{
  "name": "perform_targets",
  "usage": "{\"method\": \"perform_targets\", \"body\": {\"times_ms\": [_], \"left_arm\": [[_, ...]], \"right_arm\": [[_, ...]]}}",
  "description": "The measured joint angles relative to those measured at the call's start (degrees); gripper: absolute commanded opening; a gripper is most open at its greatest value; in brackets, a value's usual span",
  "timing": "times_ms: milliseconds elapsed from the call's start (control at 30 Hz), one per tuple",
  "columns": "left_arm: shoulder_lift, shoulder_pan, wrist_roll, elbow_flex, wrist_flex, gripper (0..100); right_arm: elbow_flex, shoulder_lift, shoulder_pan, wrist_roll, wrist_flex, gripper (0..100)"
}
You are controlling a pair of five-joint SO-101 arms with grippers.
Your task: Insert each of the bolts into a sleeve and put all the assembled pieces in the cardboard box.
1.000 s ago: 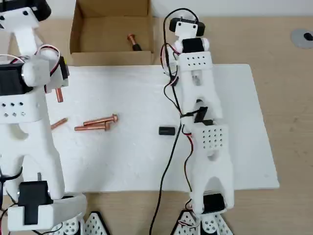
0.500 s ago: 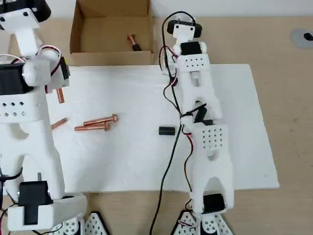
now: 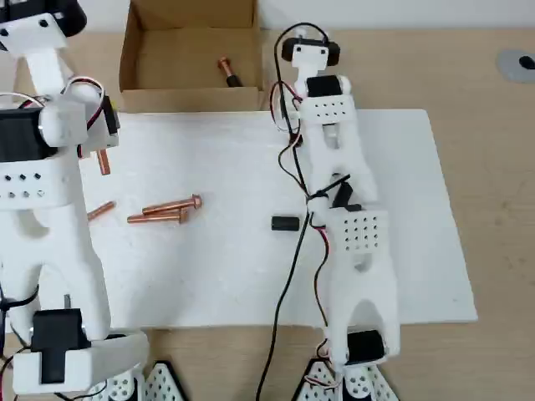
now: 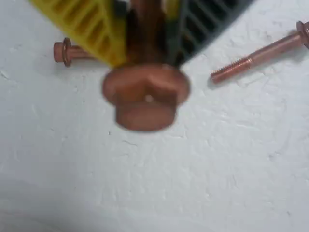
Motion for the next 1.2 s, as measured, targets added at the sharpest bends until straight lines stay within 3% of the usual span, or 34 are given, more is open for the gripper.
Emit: {"method": "perform_targets", "body": {"times_ms": [1067,1200], "left_arm": [[0.0,0.0,0.0,0.0,0.0,1],[0.0,0.0,0.0,0.0,0.0,1]], "right_arm": [[-8.0,5.5,-0.1,1.7,5.4,20.8],[-8.0,5.5,-0.5,2.7,5.8,11.1]]}}
